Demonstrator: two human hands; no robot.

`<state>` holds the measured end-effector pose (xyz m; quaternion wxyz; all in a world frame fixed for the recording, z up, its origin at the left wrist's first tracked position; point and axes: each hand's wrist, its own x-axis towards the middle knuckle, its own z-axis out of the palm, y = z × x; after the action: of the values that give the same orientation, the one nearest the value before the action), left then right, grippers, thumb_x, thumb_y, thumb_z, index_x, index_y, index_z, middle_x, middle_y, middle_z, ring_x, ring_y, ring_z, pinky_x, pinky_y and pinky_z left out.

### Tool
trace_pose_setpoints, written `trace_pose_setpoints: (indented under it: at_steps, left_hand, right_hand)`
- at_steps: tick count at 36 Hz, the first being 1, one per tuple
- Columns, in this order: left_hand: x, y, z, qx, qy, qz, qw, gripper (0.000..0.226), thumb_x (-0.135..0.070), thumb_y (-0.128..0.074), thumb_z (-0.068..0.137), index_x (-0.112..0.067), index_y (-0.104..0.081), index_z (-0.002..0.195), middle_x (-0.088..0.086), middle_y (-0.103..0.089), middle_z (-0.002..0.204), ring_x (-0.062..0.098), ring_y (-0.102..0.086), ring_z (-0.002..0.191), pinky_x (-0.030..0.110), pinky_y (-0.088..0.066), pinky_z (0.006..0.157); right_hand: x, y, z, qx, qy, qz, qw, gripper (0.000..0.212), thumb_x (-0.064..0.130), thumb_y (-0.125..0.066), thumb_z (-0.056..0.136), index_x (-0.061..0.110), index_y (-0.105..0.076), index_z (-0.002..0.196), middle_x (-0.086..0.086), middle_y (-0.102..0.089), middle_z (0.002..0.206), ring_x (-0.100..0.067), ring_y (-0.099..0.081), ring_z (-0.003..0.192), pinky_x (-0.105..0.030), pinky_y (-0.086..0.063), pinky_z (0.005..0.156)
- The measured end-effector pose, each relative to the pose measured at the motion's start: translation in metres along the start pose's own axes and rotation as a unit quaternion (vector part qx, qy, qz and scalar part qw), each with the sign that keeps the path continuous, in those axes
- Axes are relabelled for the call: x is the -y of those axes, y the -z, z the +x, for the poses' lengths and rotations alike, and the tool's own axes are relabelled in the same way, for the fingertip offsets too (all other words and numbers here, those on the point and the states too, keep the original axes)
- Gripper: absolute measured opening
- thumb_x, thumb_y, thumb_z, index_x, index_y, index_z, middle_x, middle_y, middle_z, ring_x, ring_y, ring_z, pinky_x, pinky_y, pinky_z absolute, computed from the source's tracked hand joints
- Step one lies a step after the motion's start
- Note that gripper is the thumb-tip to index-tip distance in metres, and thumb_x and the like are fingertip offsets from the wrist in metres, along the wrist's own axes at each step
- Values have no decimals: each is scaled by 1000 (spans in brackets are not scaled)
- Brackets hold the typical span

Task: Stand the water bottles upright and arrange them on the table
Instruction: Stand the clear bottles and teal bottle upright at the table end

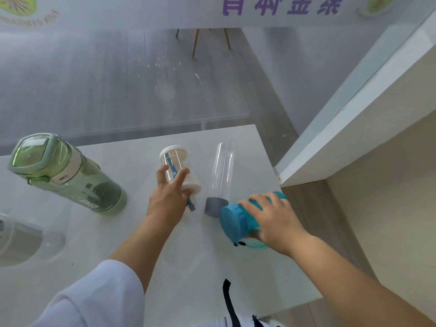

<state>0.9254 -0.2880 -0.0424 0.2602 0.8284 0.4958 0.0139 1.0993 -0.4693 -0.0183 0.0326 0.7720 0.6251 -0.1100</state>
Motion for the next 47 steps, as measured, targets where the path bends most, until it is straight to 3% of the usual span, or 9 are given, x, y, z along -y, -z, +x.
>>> trace_pose_setpoints:
  at_steps: [6,12,16,19,22,27,33,40,47]
  left_hand:
    - [-1,19,0,-35,-2,-63,997,45,-17,-52,92,-30,-39,133,8,-22,148,40,-55,102,36,-44,78]
    - [-10,47,12,-47,37,-149,987,30,-23,-45,94,-30,-49,123,12,-49,117,31,-50,88,34,-39,75]
    - [-13,63,18,-31,73,-192,978,28,-23,-43,90,-30,-54,115,15,-60,102,35,-60,81,41,-55,71]
    - [-17,72,19,-16,95,-212,973,28,-19,-43,90,-30,-53,114,14,-60,98,37,-64,78,45,-59,67]
    - [-19,76,21,-12,113,-248,962,32,-19,-42,92,-29,-51,120,16,-59,102,38,-67,74,44,-60,63]
    - [-17,74,21,-19,118,-285,951,34,-20,-45,93,-27,-49,126,18,-62,108,29,-67,65,32,-55,52]
    - [-11,72,16,-55,108,-262,957,32,-22,-46,92,-24,-48,124,12,-63,109,33,-67,83,44,-57,77]
    - [-8,71,6,-92,92,-192,973,35,-19,-43,95,-14,-48,130,12,-57,126,33,-57,108,43,-48,91]
    - [-7,68,-7,-122,74,-167,975,34,-21,-53,92,-10,-53,124,13,-57,123,30,-57,108,32,-42,81]
  right_hand:
    - [-12,21,-2,-62,-63,187,978,73,59,-64,74,28,-39,135,7,-51,128,-20,-49,111,-36,-46,92]
    - [-13,36,-1,-128,-120,388,905,55,42,-73,72,30,-44,117,9,-50,114,-5,-54,100,-12,-47,75]
    - [-14,40,2,-154,-148,447,869,62,30,-81,68,27,-41,117,16,-51,109,-8,-54,103,-27,-55,85]
    - [-14,43,4,-159,-144,452,866,77,25,-81,69,31,-31,128,28,-43,111,-3,-52,104,-25,-50,90]
    - [-17,45,5,-142,-152,427,880,92,23,-79,71,33,-21,141,18,-39,124,1,-41,110,-22,-39,96]
    - [-22,42,4,-133,-173,404,888,76,22,-82,64,31,-37,125,3,-48,118,-13,-51,107,-38,-51,93]
    - [-22,51,-4,-149,-173,339,913,87,13,-78,71,25,-26,141,8,-33,124,-5,-37,110,-20,-36,94]
    - [-23,57,-10,-120,-189,272,936,89,10,-73,74,18,-21,146,-2,-27,137,-21,-44,123,-31,-45,100]
    - [-24,63,-13,-79,-198,242,947,86,10,-65,77,17,-16,148,-3,-18,149,-24,-28,136,-40,-37,110]
